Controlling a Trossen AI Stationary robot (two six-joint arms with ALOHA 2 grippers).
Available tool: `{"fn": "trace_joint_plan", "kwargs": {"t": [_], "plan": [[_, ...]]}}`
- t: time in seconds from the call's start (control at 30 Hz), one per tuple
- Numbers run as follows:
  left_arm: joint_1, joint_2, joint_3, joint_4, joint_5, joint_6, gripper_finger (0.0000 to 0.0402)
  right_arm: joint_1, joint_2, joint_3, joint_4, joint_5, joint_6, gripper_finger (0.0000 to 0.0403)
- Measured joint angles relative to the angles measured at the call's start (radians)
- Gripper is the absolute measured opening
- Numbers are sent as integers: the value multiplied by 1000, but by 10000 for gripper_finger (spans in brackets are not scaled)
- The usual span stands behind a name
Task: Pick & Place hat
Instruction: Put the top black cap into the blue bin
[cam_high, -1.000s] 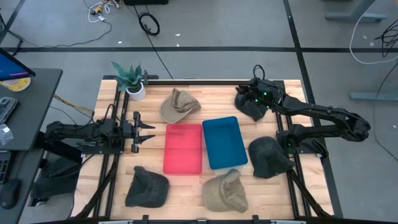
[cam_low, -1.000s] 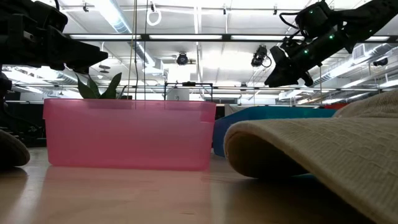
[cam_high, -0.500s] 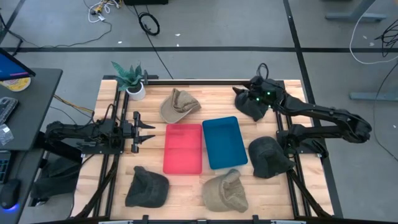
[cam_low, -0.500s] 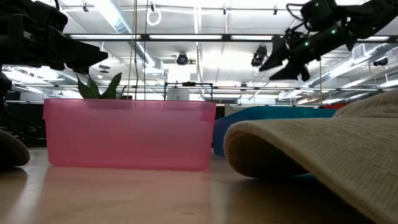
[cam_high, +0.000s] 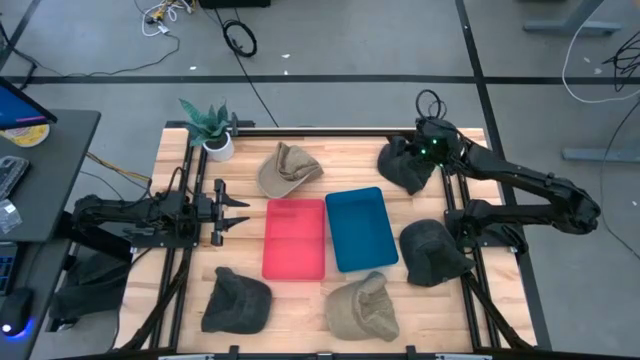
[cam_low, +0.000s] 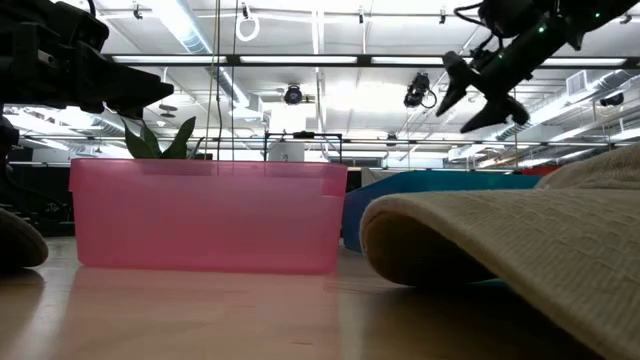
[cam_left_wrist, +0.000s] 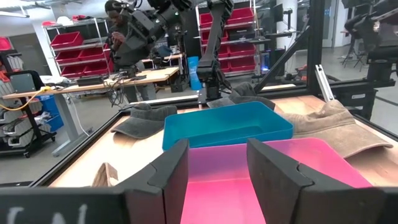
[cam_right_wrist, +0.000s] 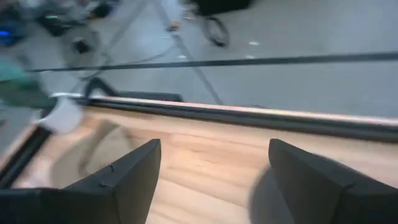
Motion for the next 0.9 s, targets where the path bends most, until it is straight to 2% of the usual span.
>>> {"fn": "trace_joint_plan", "kwargs": {"t": [0.07,0.33,0.9], "plan": [[0,0,0,0,0,0,165,7,0,18,-75,39,59,302],[0,0,0,-1,0,0,165,-25,31,26,-326,61,229,302],[0,0,0,-1,0,0,165,-108,327,26,-349,-7,279,302]]}}
